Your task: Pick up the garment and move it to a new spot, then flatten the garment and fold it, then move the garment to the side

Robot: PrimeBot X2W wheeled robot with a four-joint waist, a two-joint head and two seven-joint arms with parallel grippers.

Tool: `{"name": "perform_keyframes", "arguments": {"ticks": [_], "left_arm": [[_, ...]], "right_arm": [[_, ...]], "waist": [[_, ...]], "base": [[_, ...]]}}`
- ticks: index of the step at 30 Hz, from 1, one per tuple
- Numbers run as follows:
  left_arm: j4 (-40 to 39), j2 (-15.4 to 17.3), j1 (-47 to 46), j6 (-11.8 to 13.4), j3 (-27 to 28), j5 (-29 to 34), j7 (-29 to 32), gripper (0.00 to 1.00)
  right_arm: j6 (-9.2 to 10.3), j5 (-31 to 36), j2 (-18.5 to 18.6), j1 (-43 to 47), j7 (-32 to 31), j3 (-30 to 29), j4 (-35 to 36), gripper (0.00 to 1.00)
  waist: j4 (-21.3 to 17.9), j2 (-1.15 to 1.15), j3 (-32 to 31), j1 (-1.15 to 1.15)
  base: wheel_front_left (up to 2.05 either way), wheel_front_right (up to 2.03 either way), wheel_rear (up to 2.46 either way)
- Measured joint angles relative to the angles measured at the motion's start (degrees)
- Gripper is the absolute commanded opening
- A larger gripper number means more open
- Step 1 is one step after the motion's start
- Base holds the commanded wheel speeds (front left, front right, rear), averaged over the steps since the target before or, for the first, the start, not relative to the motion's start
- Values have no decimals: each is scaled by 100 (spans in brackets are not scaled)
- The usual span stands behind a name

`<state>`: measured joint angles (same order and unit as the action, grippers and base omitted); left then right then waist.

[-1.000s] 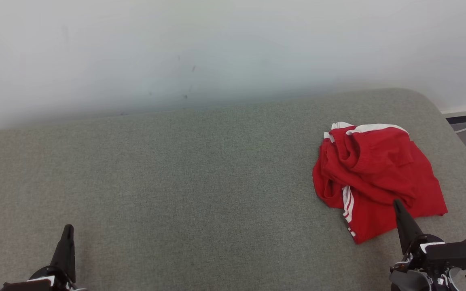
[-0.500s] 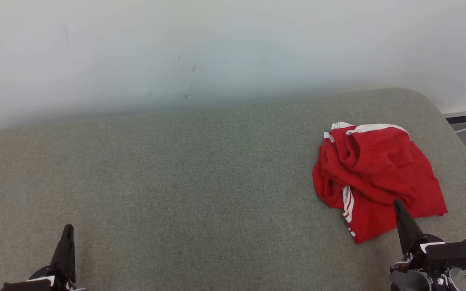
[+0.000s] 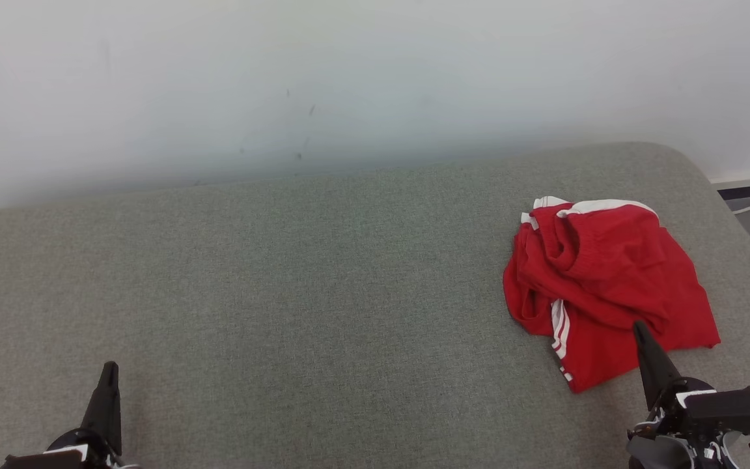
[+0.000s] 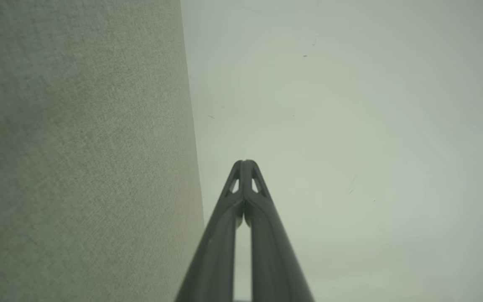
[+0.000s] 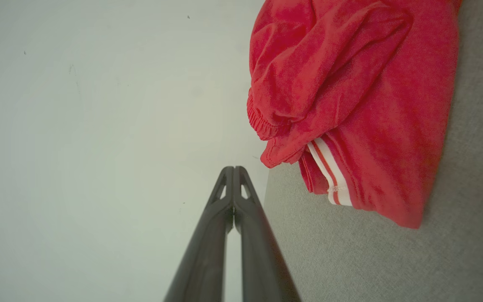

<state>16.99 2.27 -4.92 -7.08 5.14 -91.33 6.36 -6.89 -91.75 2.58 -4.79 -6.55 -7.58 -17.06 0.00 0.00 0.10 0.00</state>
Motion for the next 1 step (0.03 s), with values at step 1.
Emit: {"name": "perform_keyframes", "arguments": {"ticks": [1], "left_arm": [[0, 0, 0, 0, 0, 0, 0, 0]], "right_arm": [[0, 0, 0, 0, 0, 0, 0, 0]], "waist": [[0, 0, 0, 0]], "base": [[0, 0, 0]]}}
